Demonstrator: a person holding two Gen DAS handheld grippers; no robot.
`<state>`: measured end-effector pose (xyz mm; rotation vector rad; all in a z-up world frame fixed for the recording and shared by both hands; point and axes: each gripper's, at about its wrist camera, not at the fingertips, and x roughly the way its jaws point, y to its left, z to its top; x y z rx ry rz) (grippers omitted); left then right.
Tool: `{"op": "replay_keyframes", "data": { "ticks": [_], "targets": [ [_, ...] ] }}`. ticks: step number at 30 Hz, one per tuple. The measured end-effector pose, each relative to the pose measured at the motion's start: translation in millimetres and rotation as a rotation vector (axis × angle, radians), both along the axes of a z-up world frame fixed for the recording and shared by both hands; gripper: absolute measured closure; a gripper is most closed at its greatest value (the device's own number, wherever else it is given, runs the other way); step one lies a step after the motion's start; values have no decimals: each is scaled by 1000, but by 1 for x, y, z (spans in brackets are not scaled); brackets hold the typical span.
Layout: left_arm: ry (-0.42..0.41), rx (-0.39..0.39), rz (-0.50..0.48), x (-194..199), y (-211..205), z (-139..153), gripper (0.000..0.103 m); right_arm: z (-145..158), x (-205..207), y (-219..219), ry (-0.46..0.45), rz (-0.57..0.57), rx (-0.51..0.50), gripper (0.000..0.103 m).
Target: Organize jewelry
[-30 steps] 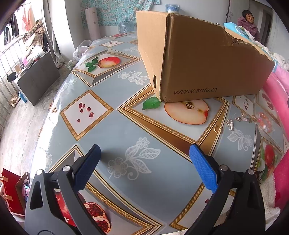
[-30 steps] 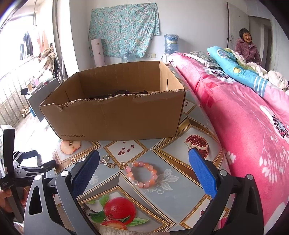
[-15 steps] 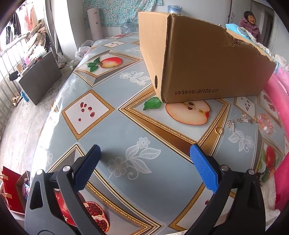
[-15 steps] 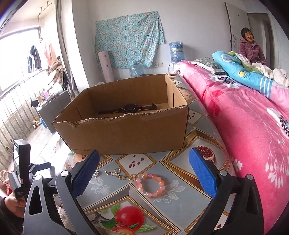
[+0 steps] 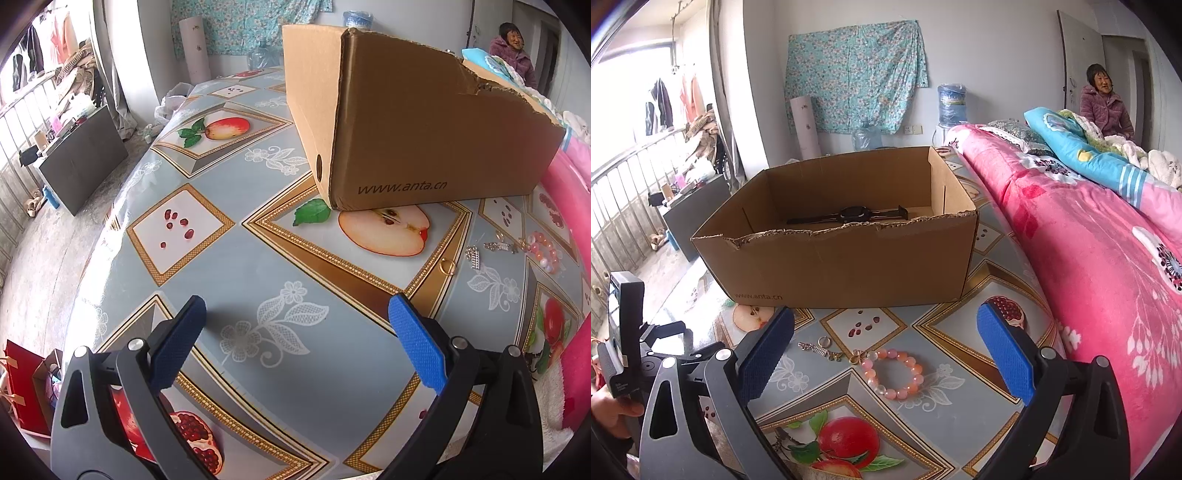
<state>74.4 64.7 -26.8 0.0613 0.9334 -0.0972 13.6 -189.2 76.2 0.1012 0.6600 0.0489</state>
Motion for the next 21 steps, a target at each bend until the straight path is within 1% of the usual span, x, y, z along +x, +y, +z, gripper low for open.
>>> {"op": "replay_keyframes", "data": {
  "ticks": [6, 10, 11, 13, 15, 17, 21],
  "targets": [
    [-14, 5, -14, -2, 0, 0, 7, -5, 0, 1, 9, 9, -14, 7],
    [-13, 27, -16, -1, -2, 1, 7, -1, -8, -10, -16, -3, 3, 7],
    [-23, 43, -18, -2, -4, 3, 7, 0, -11, -13, -21, -6, 9, 7],
    [-75, 57, -30, -8, -6, 9, 7, 1, -15, -21, -24, -16, 18, 7],
    [-120, 30, -59, -16, -8, 16, 7, -3, -18, -27, -17, -12, 32, 7],
    [-147, 1, -90, -22, -11, 22, 8, -8, -18, -29, 8, 7, 50, 7],
    [-202, -58, -167, -31, -22, 30, 8, -20, -17, -23, 54, 50, 64, 7]
  ]
}}
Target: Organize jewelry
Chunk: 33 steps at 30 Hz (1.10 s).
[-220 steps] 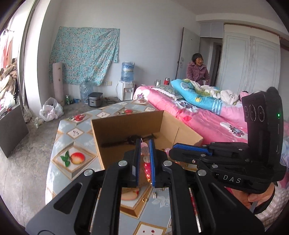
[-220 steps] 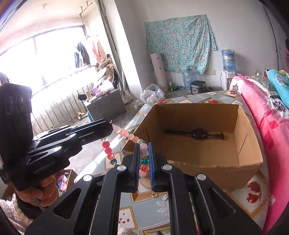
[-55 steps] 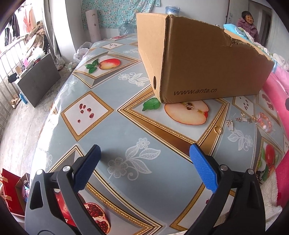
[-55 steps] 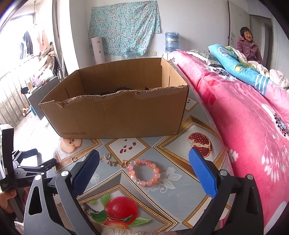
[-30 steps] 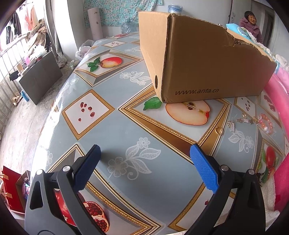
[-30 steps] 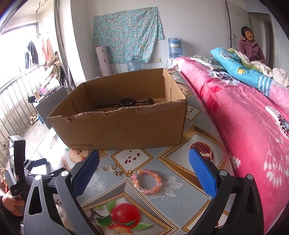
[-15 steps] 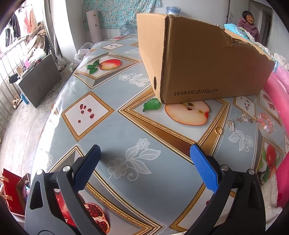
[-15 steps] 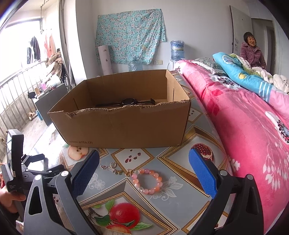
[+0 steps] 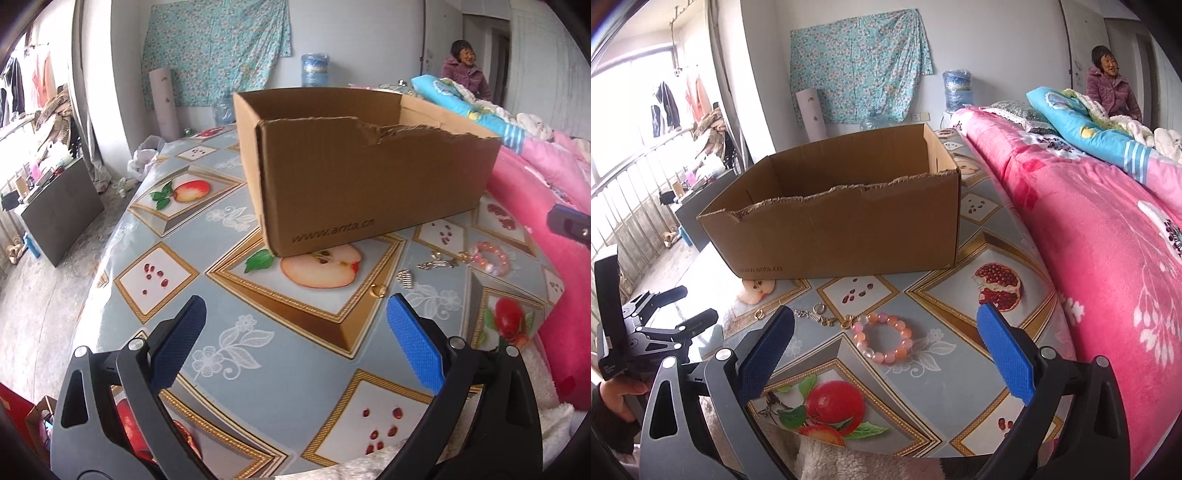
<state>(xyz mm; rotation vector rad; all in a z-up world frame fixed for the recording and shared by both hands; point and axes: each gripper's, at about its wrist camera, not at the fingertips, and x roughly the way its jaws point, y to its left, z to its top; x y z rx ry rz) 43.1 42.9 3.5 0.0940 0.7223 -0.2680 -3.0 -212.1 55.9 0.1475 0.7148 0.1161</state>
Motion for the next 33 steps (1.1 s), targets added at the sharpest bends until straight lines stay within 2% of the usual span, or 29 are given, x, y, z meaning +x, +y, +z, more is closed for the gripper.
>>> {"op": "replay_keyframes", "data": {
  "ticks": [4, 7, 11, 15, 19, 22, 30, 33],
  "targets": [
    [10, -49, -56, -1, -12, -2, 9, -10, 0, 15, 28, 49, 19, 7],
    [14, -64, -82, 1, -20, -4, 16, -13, 0, 26, 30, 70, 14, 7],
    [11, -74, -75, 5, -21, -6, 25, -14, 0, 32, 37, 78, 27, 7],
    [17, -139, -64, 9, -16, -3, 29, -9, 2, 33, 23, 67, 34, 7],
    [8, -119, -65, 9, -16, -2, 30, -6, 5, 37, 7, 80, 30, 7],
    [34, -145, -56, 10, -12, -3, 30, -6, 4, 42, 5, 93, 34, 7],
    [32, -130, -27, 8, -4, 1, 30, -1, 1, 48, -11, 103, 38, 7],
    [20, -119, -24, 4, -3, 1, 33, 1, 0, 48, -13, 106, 35, 13]
  ]
}}
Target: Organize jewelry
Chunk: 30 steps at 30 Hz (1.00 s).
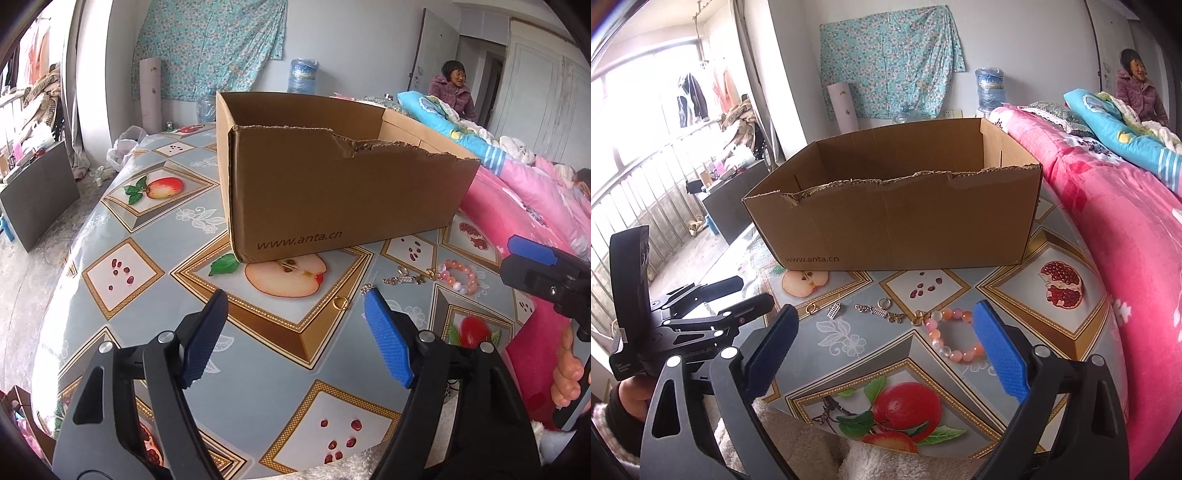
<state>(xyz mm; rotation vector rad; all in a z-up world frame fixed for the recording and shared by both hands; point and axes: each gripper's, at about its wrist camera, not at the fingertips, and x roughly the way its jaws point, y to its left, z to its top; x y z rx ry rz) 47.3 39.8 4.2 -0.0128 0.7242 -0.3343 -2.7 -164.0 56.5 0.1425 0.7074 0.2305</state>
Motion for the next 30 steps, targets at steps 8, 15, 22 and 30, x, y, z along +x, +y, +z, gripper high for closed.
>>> {"op": "replay_keyframes", "data": {
  "ticks": [8, 15, 22, 30],
  "targets": [
    [0, 14, -65, -6, -13, -5, 53, -10, 5, 6, 38, 56, 20, 39],
    [-16, 15, -203, -3, -42, -4, 78, -19, 15, 12, 71, 119, 39, 62],
    [36, 52, -225, 14, -59, -14, 94, -32, 28, 10, 114, 131, 56, 67],
    [99, 69, -193, 28, -65, -22, 94, -36, 31, 0, 126, 125, 69, 67]
  ]
}}
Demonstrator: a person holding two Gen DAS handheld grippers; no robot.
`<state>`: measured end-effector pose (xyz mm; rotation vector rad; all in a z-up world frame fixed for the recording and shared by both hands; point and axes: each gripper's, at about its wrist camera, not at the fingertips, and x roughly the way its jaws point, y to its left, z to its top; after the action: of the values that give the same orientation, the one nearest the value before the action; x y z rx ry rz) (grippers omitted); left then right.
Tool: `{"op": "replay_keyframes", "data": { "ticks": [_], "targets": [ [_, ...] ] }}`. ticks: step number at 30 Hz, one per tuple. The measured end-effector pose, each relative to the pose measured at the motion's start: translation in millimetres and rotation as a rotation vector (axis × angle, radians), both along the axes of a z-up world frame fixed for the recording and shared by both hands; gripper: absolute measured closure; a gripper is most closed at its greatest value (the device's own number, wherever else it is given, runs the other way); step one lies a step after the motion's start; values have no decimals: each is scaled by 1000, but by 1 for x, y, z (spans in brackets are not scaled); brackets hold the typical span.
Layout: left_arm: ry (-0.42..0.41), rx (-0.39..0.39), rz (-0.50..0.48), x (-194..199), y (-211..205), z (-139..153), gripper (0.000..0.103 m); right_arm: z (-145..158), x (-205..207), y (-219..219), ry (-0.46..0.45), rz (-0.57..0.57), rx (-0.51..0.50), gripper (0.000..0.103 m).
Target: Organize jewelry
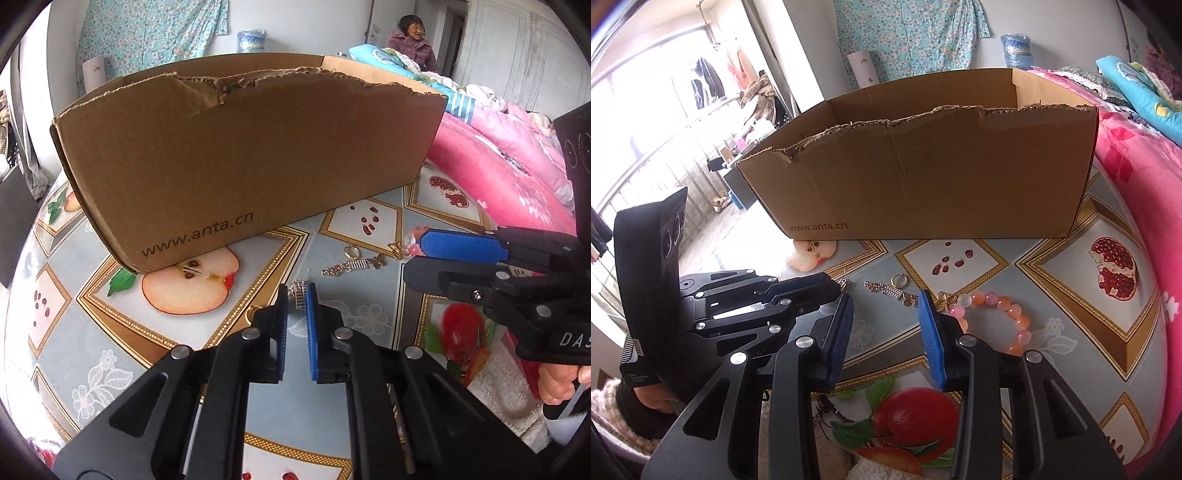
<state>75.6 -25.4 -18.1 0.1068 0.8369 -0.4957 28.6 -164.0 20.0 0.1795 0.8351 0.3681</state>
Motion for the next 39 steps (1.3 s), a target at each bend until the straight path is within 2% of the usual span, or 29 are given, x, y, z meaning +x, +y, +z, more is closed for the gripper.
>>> {"op": "replay_keyframes", "data": {
  "ticks": [10, 16, 20, 23, 26, 34, 39],
  "targets": [
    [1, 126, 6, 2, -17, 3, 94, -7, -1, -8, 0, 1, 49, 67],
    [3, 167, 25, 2, -21, 4, 94, -3, -9, -16, -15, -15, 54, 67],
    [-9, 179, 28, -2, -22, 4, 98, 4, -18, -21, -36, -35, 55, 67],
    [-6, 152, 21, -5, -18, 4, 98, 8, -23, -24, -47, -48, 60, 67],
    [-6, 81, 33, -11, -6, 13, 98, 11, -27, -24, -55, -50, 61, 67],
    [-22, -44, 139, -24, 41, 35, 98, 17, -23, -8, -69, 3, 20, 67],
    [-15, -90, 190, -24, 58, 35, 98, 12, -7, 5, -25, 41, -3, 72]
  ]
}}
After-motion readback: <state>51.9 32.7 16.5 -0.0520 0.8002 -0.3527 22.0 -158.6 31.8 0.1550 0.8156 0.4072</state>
